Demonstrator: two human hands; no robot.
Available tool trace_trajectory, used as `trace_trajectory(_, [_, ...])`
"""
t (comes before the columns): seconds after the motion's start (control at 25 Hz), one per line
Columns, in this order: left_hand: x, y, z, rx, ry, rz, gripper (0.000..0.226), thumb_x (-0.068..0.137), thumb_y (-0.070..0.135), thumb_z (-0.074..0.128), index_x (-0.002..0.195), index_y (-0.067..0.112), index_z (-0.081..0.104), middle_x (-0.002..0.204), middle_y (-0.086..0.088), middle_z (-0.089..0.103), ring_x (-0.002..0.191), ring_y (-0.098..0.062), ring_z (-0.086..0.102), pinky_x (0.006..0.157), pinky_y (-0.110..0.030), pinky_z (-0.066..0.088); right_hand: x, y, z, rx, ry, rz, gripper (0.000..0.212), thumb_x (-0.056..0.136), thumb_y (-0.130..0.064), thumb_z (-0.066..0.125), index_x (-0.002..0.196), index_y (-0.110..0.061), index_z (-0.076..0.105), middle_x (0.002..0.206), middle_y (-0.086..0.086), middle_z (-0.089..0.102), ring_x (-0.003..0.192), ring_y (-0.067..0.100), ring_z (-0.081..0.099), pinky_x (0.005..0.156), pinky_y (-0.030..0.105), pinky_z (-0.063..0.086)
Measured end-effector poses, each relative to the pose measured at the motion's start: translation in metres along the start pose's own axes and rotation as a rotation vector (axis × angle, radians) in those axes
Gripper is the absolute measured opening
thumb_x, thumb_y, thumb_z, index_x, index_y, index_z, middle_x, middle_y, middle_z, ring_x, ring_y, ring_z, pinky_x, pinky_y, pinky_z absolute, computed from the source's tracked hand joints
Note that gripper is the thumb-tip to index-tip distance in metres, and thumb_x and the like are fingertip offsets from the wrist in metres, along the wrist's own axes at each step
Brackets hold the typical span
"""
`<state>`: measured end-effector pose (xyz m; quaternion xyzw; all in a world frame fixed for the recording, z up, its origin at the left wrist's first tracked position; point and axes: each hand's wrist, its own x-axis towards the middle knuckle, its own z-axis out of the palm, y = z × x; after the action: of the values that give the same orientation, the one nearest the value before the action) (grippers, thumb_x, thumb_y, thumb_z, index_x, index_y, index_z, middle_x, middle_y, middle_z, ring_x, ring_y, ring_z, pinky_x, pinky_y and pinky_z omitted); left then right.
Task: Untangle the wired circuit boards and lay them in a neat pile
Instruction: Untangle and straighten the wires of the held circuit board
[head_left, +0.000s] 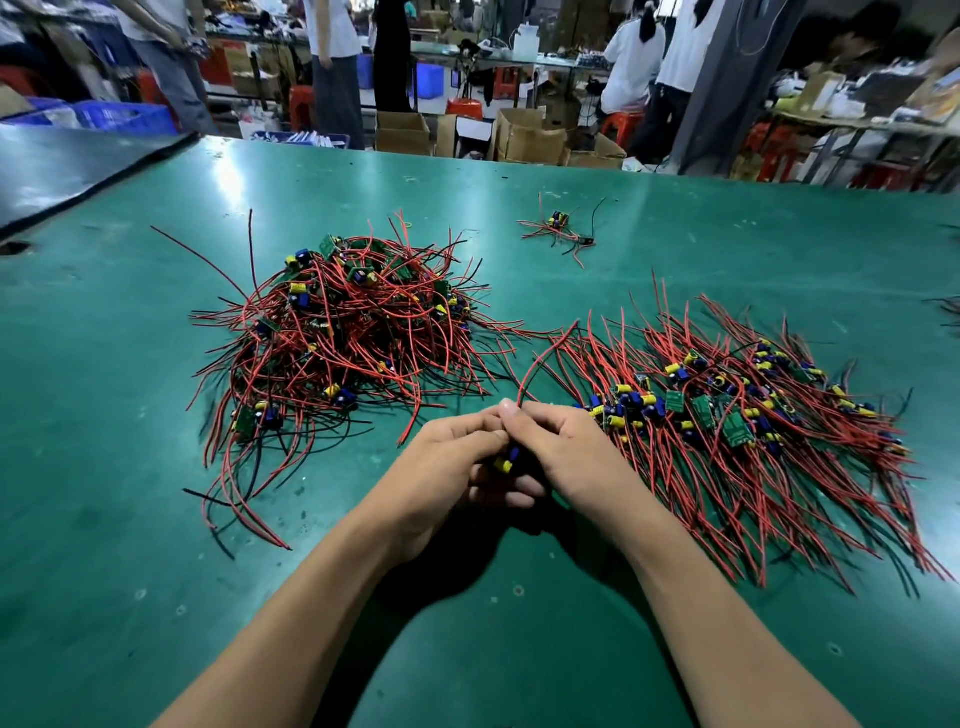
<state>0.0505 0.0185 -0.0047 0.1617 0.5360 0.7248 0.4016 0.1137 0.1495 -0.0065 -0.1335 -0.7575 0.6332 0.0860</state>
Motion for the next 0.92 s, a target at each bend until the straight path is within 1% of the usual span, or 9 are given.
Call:
trace_trajectory(0.08, [0.0,0.004,0.0,-0.121,-0.04,-0.014,0.017,0.097,0.001,0.045,0.101,-0.006,0.06,0.078,-0.024,0.065,0.06,-0.029,0.068,0.06,-0.034,0.061,0.002,-0.001,0.003,0.225,-0.006,0.093,0.034,0.103,-0.041,0.051,0.102,-0.018,0.077,0.074,0.002,0.071,0.056,0.01,0.061,0.054,0.021,0.05])
trace_trajectory(0.12, [0.0,0.005,0.0,-0.157,-0.054,-0.02,0.018,0.097,0.002,0.046,0.103,-0.007,0.06,0.082,-0.025,0.064,0.062,-0.03,0.067,0.061,-0.034,0.061,0.002,-0.003,0.004,0.381,-0.023,0.142,0.036,0.104,-0.038,0.05,0.105,-0.013,0.076,0.065,0.001,0.065,0.046,0.009,0.053,0.044,0.021,0.045])
trace_trajectory(0.2, [0.0,0.007,-0.001,-0.169,-0.055,-0.035,0.02,0.095,0.003,0.047,0.106,-0.007,0.06,0.088,-0.025,0.064,0.066,-0.031,0.065,0.063,-0.034,0.061,0.002,-0.006,0.005,0.56,-0.042,0.186,0.036,0.105,-0.033,0.05,0.109,-0.006,0.073,0.056,0.0,0.054,0.037,0.008,0.042,0.038,0.018,0.039])
trace_trajectory(0.36, [-0.002,0.004,0.001,-0.03,0.035,-0.019,0.013,0.092,0.004,0.057,0.092,-0.002,0.069,0.084,-0.021,0.071,0.062,-0.027,0.07,0.059,-0.031,0.061,0.0,-0.005,-0.001,0.341,0.001,0.174,0.032,0.104,-0.03,0.052,0.102,-0.01,0.077,0.07,0.005,0.067,0.054,0.014,0.057,0.049,0.023,0.048])
trace_trajectory(0.44, [-0.001,0.003,-0.001,0.036,0.11,-0.002,0.016,0.091,0.003,0.061,0.082,0.003,0.074,0.085,-0.022,0.073,0.063,-0.028,0.071,0.058,-0.031,0.061,0.001,-0.001,-0.002,0.24,0.032,0.167,0.032,0.103,-0.032,0.053,0.099,-0.014,0.079,0.069,0.001,0.068,0.058,0.014,0.059,0.056,0.026,0.048])
trace_trajectory(0.52, [0.0,0.002,-0.002,0.048,0.132,0.005,0.018,0.093,0.003,0.058,0.084,0.004,0.073,0.083,-0.022,0.072,0.062,-0.028,0.071,0.058,-0.033,0.061,0.002,0.001,0.001,0.202,0.045,0.153,0.032,0.1,-0.037,0.055,0.096,-0.016,0.079,0.065,-0.001,0.064,0.055,0.013,0.056,0.055,0.026,0.045])
trace_trajectory(0.68, [-0.002,-0.002,0.002,0.119,0.017,-0.01,0.02,0.098,0.008,0.054,0.093,0.007,0.073,0.075,-0.02,0.069,0.059,-0.024,0.068,0.058,-0.033,0.061,0.0,0.005,0.009,0.208,-0.023,0.162,0.051,0.09,-0.057,0.063,0.092,-0.007,0.072,0.068,0.012,0.058,0.046,0.017,0.047,0.045,0.023,0.039])
trace_trajectory(0.8, [-0.003,-0.004,0.0,0.199,-0.074,-0.001,0.023,0.096,0.012,0.056,0.101,0.023,0.075,0.074,-0.023,0.068,0.059,-0.026,0.067,0.054,-0.03,0.059,-0.004,0.003,0.012,0.26,-0.117,0.147,0.045,0.095,-0.055,0.06,0.082,-0.012,0.07,0.056,0.014,0.055,0.033,0.018,0.042,0.037,0.02,0.036])
trace_trajectory(0.92, [-0.003,-0.002,-0.003,0.197,-0.12,-0.006,0.021,0.096,0.012,0.057,0.1,0.02,0.076,0.075,-0.022,0.069,0.055,-0.024,0.066,0.049,-0.026,0.055,-0.008,-0.004,0.005,0.226,-0.244,0.147,0.054,0.102,-0.052,0.049,0.076,-0.009,0.068,0.053,0.014,0.059,0.034,0.018,0.05,0.036,0.017,0.035])
